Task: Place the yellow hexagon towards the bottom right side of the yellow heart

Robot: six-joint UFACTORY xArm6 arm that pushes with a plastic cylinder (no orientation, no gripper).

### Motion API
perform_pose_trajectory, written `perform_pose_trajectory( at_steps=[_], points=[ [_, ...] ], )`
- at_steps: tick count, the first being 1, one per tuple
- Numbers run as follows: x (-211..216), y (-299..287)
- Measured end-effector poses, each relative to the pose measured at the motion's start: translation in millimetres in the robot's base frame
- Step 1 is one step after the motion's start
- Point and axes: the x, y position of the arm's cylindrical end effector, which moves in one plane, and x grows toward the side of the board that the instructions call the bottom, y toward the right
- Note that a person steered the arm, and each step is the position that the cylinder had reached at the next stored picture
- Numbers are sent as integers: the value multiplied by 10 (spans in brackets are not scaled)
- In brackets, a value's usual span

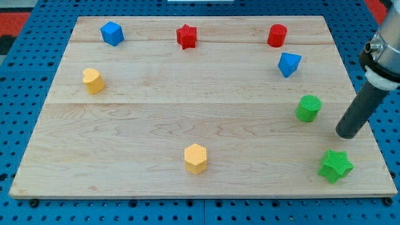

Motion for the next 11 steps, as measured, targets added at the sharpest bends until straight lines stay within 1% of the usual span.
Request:
perform_pose_trajectory(
  at_steps=[1, 3, 4, 6, 7, 9, 10, 11],
  points=[
    [41, -476],
    [42, -976],
    [42, -1320],
    [94, -1454],
    [268, -1796],
    [603, -2202],
    [533, -2862],
    [337, -3683]
  ],
)
